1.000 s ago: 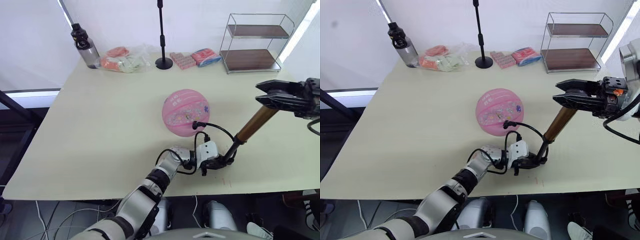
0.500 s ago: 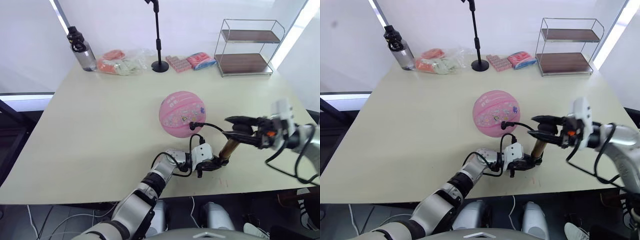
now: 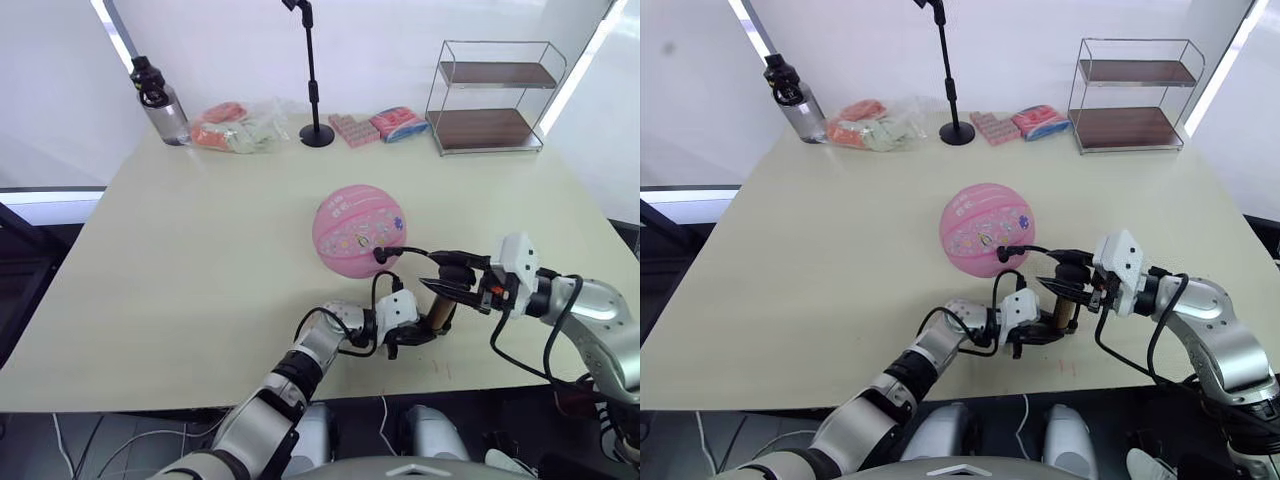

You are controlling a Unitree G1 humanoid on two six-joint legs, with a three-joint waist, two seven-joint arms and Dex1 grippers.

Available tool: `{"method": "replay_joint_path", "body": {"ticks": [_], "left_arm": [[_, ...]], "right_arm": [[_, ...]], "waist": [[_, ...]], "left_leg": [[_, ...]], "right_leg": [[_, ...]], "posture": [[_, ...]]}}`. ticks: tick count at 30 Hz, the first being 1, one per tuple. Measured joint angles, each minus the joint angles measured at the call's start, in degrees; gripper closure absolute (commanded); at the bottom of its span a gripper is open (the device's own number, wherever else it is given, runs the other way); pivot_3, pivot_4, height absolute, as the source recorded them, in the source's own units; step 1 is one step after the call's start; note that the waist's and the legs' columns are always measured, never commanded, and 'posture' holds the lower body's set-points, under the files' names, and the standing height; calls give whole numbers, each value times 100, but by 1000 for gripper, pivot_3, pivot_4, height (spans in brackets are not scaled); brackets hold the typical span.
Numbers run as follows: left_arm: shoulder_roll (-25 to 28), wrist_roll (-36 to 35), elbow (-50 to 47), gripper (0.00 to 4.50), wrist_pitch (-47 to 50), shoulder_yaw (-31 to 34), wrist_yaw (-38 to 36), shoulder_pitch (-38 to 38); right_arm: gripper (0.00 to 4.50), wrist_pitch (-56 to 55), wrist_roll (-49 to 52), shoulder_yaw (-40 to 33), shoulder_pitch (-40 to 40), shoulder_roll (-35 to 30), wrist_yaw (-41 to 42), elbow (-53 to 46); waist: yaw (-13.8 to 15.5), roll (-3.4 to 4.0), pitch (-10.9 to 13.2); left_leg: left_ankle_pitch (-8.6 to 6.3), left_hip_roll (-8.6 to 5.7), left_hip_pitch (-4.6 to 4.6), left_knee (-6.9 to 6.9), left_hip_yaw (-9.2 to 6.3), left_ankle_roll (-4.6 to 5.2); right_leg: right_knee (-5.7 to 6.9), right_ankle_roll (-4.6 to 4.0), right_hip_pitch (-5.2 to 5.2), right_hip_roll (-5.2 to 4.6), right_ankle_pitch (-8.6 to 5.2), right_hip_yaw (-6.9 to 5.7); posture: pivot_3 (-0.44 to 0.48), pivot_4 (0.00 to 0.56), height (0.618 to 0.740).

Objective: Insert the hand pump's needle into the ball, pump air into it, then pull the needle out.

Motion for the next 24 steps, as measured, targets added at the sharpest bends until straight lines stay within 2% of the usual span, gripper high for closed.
{"method": "replay_joint_path", "body": {"ticks": [2,4,12,18,24], "left_arm": [[10,-30,-8,3428,-7,-5,-43,-17],[26,-96,-11,3428,-30,-18,-82,-44],[56,-143,-8,3428,-57,-91,-91,-140],[147,-205,0,3428,-72,-31,-74,-288],[154,-209,12,3428,-116,-20,-63,-316]], "right_arm": [[2866,379,246,-59,-222,-95,-63,-120],[2866,1194,1004,-380,-904,-393,-236,-485],[2866,2677,2800,-1123,-2574,-1321,-522,-733],[2867,3339,3137,-907,-3320,-1520,-667,-328],[2867,3445,3192,-886,-3399,-1401,-798,-342]], "waist": [[7,20,18],[10,66,60],[29,67,79],[71,84,142],[173,80,176]], "left_leg": [[0,-2,-5,0,-6,0],[2,-5,-12,1,-20,-1],[14,-21,-49,2,-67,-19],[40,-31,-95,14,-54,-54],[47,-30,-102,13,-7,-62]], "right_leg": [[-1,0,0,-1,0,-13],[-1,-1,0,-1,-3,-41],[0,-12,-10,8,-12,-85],[45,-9,-72,15,-10,-65],[78,-8,-110,26,-11,-23]], "posture": [[0,150,740],[0,150,740],[0,150,740],[0,150,740],[0,150,740]]}}
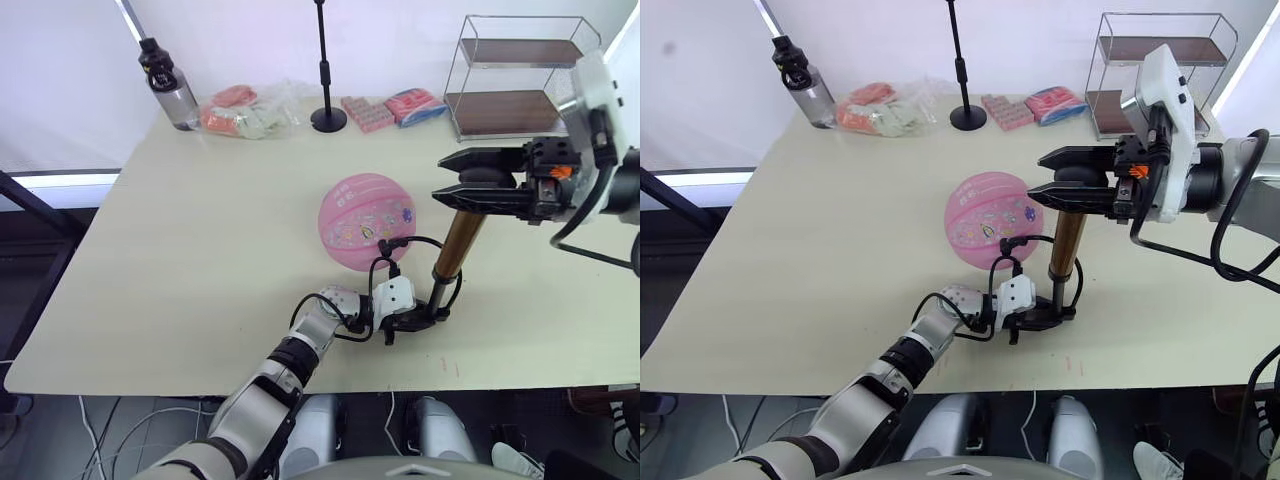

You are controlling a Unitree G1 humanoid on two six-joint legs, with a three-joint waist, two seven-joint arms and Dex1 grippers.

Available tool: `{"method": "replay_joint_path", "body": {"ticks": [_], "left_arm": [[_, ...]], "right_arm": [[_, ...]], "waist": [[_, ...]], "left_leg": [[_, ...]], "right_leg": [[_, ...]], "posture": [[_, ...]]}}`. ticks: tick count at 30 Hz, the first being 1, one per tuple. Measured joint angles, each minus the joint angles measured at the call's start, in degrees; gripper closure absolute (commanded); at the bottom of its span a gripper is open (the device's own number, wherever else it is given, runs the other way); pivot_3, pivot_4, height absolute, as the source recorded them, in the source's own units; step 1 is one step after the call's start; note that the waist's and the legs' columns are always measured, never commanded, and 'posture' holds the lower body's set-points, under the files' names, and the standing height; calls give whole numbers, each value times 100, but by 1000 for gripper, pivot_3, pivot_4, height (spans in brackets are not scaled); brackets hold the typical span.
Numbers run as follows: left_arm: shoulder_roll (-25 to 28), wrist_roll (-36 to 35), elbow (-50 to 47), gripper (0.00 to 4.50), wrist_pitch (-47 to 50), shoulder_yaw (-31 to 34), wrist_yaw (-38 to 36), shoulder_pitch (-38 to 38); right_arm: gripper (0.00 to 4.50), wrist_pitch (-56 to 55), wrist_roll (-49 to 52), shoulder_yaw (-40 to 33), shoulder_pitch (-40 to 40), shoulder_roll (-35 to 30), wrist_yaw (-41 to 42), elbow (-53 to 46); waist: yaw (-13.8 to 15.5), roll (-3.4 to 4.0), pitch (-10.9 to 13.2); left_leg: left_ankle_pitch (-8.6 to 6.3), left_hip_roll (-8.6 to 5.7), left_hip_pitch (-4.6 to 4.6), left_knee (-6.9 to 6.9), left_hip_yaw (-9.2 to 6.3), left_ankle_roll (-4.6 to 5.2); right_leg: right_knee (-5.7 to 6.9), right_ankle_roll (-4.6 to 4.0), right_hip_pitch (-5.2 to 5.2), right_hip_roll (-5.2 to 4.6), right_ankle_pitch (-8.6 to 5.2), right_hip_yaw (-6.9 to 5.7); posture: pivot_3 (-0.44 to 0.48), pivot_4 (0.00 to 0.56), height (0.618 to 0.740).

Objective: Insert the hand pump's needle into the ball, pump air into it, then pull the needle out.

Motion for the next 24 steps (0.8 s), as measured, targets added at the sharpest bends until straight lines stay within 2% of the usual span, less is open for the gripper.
{"method": "replay_joint_path", "body": {"ticks": [5,9,13,24], "left_arm": [[46,12,57,3428,-3,-33,86,34],[79,20,92,3428,13,-42,176,94],[104,19,90,3428,14,-35,175,108],[176,17,-6,3428,14,-66,147,188]], "right_arm": [[2867,-550,-180,-314,1105,337,-156,-756],[2867,-1087,-832,-262,2076,395,-177,-960],[2867,-1503,-1354,-81,2693,459,-99,-968],[2867,-2670,-2746,779,3659,1133,-41,-624]], "waist": [[-5,-88,-53],[-16,-118,-72],[-23,-121,-87],[-25,-145,-130]], "left_leg": [[-13,8,28,1,13,23],[-22,25,114,-8,15,30],[-22,37,120,-9,10,29],[-23,41,126,-17,8,28]], "right_leg": [[7,5,16,10,-2,17],[3,7,84,18,-10,24],[4,3,84,29,-14,28],[2,-9,82,42,-20,40]], "posture": [[0,150,740],[0,150,740],[0,150,740],[0,150,740]]}}
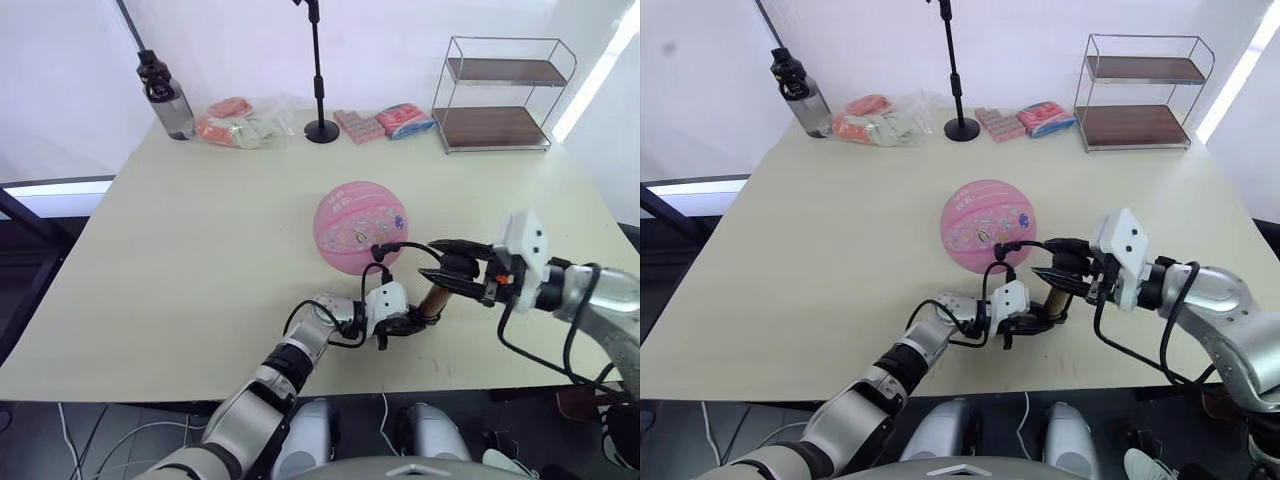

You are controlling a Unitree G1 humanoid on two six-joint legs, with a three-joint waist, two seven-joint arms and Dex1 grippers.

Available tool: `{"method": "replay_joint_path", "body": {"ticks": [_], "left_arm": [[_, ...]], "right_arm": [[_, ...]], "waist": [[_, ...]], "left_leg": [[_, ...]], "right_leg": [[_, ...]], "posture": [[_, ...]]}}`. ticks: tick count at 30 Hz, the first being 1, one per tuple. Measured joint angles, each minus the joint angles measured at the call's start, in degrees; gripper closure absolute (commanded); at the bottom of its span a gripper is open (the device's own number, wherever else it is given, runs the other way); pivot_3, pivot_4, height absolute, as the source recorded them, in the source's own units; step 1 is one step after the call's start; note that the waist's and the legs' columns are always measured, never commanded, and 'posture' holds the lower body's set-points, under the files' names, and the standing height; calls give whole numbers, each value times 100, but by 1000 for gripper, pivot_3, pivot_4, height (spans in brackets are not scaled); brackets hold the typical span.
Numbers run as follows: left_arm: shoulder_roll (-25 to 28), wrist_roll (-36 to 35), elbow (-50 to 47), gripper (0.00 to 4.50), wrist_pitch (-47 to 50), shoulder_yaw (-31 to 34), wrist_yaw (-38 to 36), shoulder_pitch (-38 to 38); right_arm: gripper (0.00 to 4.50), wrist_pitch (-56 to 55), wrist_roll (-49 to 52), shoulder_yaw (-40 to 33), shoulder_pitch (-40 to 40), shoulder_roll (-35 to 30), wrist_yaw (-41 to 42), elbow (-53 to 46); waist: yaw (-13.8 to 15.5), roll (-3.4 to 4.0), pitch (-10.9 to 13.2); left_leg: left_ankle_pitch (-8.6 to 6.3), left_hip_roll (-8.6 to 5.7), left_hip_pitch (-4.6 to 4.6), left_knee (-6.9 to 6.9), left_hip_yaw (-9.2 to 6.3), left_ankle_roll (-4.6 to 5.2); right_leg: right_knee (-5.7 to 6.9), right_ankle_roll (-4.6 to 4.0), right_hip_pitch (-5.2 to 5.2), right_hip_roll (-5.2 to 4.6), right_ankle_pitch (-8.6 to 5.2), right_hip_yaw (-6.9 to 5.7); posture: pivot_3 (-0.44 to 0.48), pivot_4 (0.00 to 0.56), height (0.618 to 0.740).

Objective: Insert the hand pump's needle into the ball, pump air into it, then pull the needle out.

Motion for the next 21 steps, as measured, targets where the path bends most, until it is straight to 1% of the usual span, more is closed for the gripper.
{"method": "replay_joint_path", "body": {"ticks": [1,3,5,9,12,14,16,18,19,20,21], "left_arm": [[42,-5,-14,3428,0,-3,-39,3],[72,-10,-31,3428,2,-3,-84,-18],[87,-10,-32,3428,16,-2,-106,-37],[86,-9,-37,3428,83,-14,-109,-77],[30,4,-29,3428,133,-31,-112,-116],[-101,32,-21,3428,224,-44,-127,-158],[-191,51,-17,3428,259,-76,-144,-179],[-215,51,-16,3428,272,-86,-150,-185],[-291,51,16,3428,291,-122,-162,-221],[-405,55,103,3428,337,-146,-157,-307],[-407,55,109,3428,337,-148,-158,-312]], "right_arm": [[2867,-165,-213,168,73,163,0,137],[2867,-371,-422,320,154,313,10,317],[2867,-652,-593,367,202,355,143,450],[2867,-995,-617,292,271,366,412,678],[2867,-1076,-472,76,343,341,653,789],[2867,-1004,-232,-213,343,182,912,884],[2867,-914,-54,-418,348,59,1115,924],[2867,-862,-8,-460,342,30,1133,924],[2867,-681,199,-602,304,-98,1224,930],[2867,-280,738,-1014,50,-339,1300,926],[2867,-264,766,-1039,37,-348,1310,922]], "waist": [[-3,-12,-8],[-3,-10,-10],[-2,-8,-16],[7,-12,-22],[20,-7,-19],[68,23,-1],[135,33,5],[176,39,9],[209,49,16],[233,87,46],[241,84,49]], "left_leg": [[0,8,4,-3,-1,-1],[-1,18,4,-4,-1,-2],[-2,26,12,-6,-1,-4],[-3,35,16,-7,-2,-4],[-3,34,13,-7,-1,-5],[-2,19,4,-6,1,-5],[-3,9,-6,-6,0,-4],[-3,1,-19,-6,0,-4],[-3,-10,-23,-6,-1,-3],[-9,-36,-36,-5,3,10],[-12,-39,-36,-4,4,14]], "right_leg": [[0,-7,0,8,-4,0],[0,-12,-1,19,-7,1],[0,-16,2,32,-9,6],[1,-20,4,39,-11,7],[0,-20,3,34,-11,10],[-2,-18,0,20,-10,11],[-3,-17,-7,13,-9,9],[-5,-17,-15,7,-9,6],[-5,-11,-15,-6,-13,0],[-7,-3,-19,-35,-11,1],[-9,0,-17,-39,-12,0]], "posture": [[0,150,740],[0,150,740],[0,150,740],[0,150,740],[0,150,740],[0,150,740],[0,150,740],[0,150,740],[0,150,740],[0,150,740],[0,150,740]]}}
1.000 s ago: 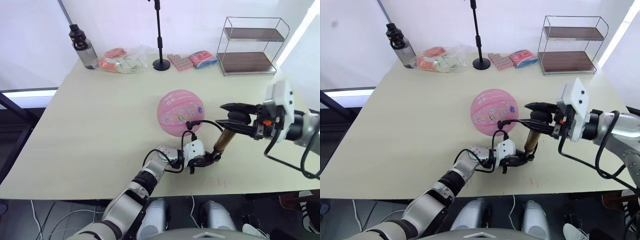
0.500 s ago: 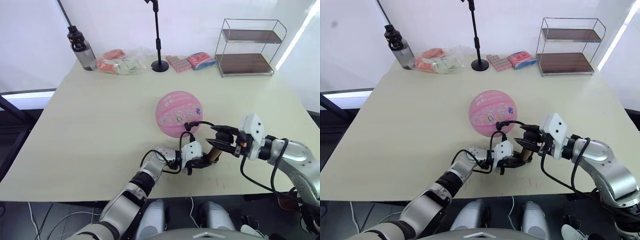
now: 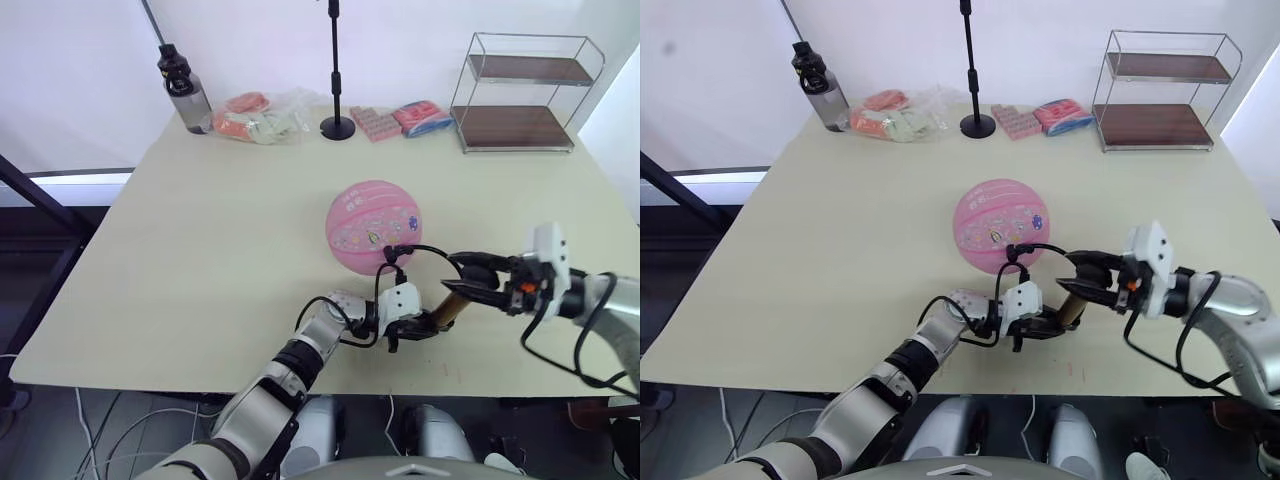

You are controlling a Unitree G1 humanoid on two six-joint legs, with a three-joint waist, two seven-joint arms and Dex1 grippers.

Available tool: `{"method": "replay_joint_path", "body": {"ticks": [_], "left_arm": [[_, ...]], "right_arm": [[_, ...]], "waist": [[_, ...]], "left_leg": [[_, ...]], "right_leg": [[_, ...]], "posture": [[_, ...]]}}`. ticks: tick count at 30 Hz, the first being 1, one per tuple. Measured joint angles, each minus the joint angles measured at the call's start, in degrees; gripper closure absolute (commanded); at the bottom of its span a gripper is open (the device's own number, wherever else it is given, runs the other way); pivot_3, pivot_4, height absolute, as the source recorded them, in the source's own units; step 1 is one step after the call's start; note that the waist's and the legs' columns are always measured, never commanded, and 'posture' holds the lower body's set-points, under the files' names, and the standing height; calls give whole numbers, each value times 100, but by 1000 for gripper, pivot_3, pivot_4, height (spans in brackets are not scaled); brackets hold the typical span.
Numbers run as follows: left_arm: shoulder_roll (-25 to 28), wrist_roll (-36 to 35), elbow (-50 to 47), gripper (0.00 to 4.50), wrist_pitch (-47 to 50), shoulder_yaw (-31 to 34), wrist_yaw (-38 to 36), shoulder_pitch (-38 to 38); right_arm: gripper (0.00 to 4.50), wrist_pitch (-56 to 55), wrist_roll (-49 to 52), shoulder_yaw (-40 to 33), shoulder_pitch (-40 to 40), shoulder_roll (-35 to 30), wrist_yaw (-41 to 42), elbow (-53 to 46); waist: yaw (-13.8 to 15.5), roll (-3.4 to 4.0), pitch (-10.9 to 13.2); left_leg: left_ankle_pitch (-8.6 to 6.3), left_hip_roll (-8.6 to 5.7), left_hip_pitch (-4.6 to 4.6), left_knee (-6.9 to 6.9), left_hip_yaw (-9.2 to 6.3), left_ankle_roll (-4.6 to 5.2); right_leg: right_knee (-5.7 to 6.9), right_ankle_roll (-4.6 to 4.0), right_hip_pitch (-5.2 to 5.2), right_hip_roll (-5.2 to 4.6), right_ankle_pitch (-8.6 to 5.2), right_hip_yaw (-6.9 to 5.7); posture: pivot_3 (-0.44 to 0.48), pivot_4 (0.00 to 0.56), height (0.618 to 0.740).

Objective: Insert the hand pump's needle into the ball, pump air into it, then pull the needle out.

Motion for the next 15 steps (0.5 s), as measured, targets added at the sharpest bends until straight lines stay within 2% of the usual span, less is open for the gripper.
{"method": "replay_joint_path", "body": {"ticks": [2,8,15], "left_arm": [[-70,27,147,3428,-1,-52,-5,-138],[-152,66,489,3428,-78,-79,-89,-428],[-314,98,770,3428,-205,-76,-116,-600]], "right_arm": [[2867,331,509,-437,-200,-270,153,-16],[2867,897,1197,-1053,-719,-918,363,39],[2867,1738,2010,-1328,-1561,-1469,124,258]], "waist": [[22,-1,9],[40,-7,35],[57,-9,44]], "left_leg": [[-4,-8,-4,3,0,7],[-11,-15,-7,13,0,21],[-11,-15,-19,13,-1,20]], "right_leg": [[-9,1,3,-9,0,-5],[-17,24,3,-19,12,-3],[-18,24,-2,-24,12,-7]], "posture": [[0,150,740],[0,150,740],[0,150,740]]}}
